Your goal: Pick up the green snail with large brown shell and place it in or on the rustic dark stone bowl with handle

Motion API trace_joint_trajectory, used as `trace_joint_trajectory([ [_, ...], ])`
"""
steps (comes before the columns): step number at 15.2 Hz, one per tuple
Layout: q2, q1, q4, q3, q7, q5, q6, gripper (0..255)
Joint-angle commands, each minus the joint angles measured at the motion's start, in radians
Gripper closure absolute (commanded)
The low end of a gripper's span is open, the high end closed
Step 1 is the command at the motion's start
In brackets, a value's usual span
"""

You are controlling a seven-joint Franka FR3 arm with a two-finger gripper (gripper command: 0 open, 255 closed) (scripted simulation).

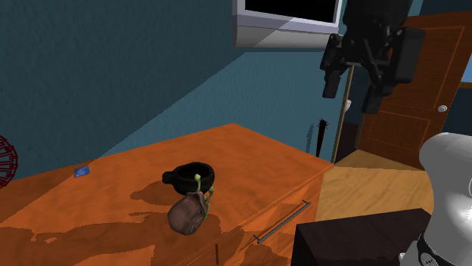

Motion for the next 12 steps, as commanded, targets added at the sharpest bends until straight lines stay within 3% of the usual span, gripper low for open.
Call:
trace_joint_trajectory([
  [1,0.0,0.0,0.0,0.0,0.0,0.0,0.0,0],
  [12,0.268,-0.026,-0.04,-0.113,-0.136,-0.104,0.301,0],
])
